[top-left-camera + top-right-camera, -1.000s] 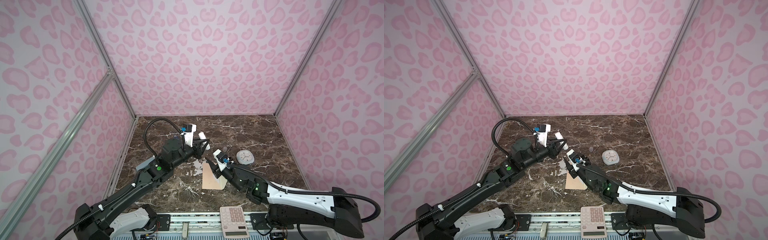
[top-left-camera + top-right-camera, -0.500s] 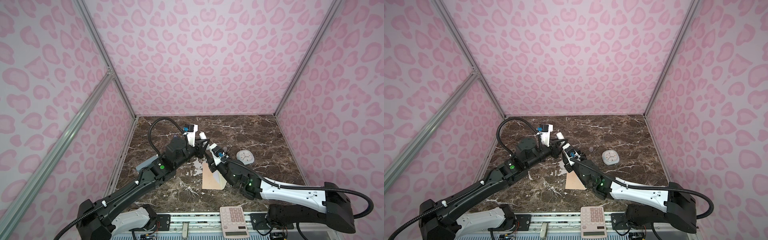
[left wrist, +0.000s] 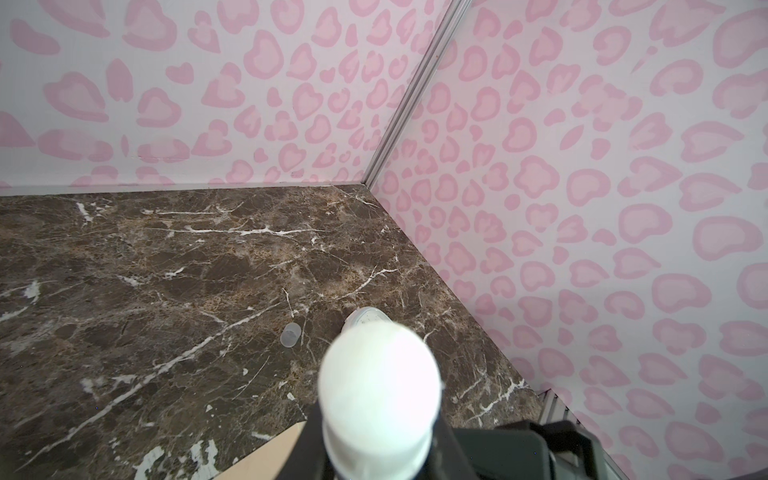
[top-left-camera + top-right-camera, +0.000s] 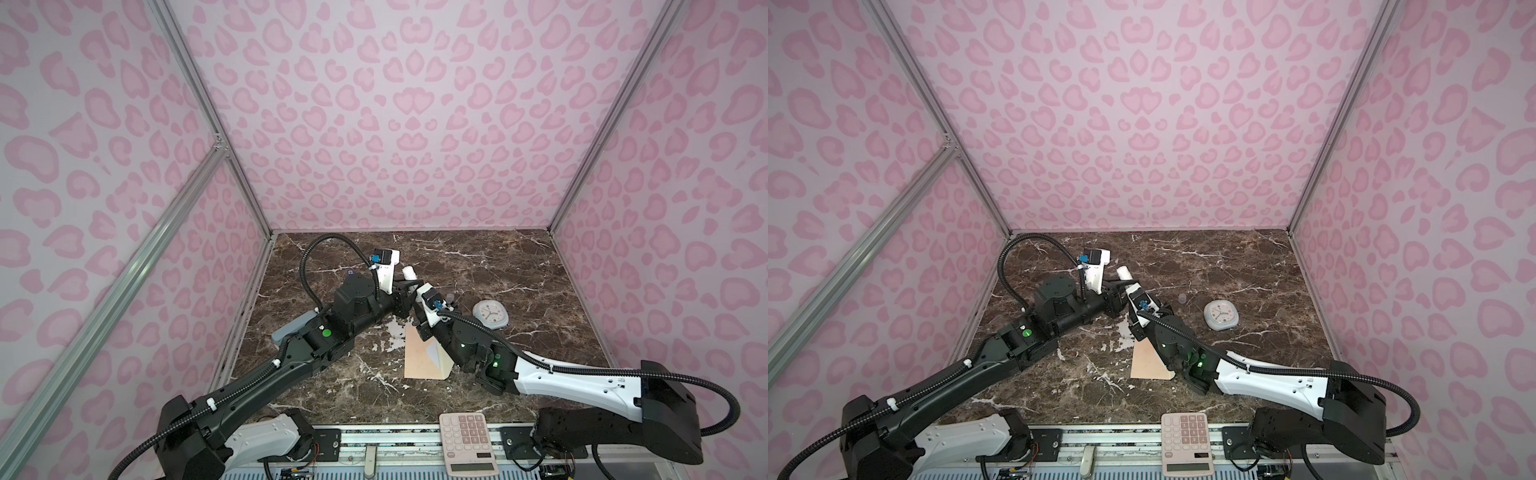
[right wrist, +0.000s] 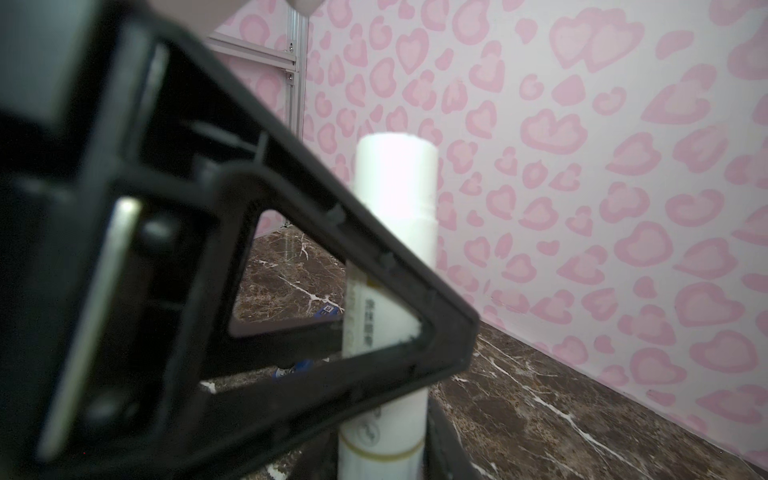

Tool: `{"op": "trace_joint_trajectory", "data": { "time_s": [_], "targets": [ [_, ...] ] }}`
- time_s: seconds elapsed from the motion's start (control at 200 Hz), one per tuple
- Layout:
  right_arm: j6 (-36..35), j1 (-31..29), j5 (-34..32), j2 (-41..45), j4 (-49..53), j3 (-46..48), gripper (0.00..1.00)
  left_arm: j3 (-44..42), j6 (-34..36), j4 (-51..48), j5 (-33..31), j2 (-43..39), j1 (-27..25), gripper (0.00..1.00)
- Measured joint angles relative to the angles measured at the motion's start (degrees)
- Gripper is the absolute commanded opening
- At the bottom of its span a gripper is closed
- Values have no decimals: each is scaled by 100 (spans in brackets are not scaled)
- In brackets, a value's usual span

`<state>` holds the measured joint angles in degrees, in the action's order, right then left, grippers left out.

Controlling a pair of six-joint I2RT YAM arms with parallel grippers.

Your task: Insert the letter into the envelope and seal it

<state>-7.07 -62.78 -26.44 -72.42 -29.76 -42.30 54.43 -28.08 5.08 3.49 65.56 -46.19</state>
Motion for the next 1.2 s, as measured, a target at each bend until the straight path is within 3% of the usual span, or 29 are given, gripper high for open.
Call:
{"op": "trace_joint_trajectory", "data": {
  "time_s": [0.34,0.48,0.905,1.2],
  "targets": [
    [13,22,46,59,22,2,12,87,-42,-72,164,68,7,4],
    [68,39,295,284,192,59,9,83,-37,-72,352,4,37,4],
    [887,341,2610,1005,1174,138,7,-955,236,1016,2518,-575,614,4],
    [1510,614,3692,1191,1255,133,8,-1060,323,1419,3209,-605,721,4]
  ]
}}
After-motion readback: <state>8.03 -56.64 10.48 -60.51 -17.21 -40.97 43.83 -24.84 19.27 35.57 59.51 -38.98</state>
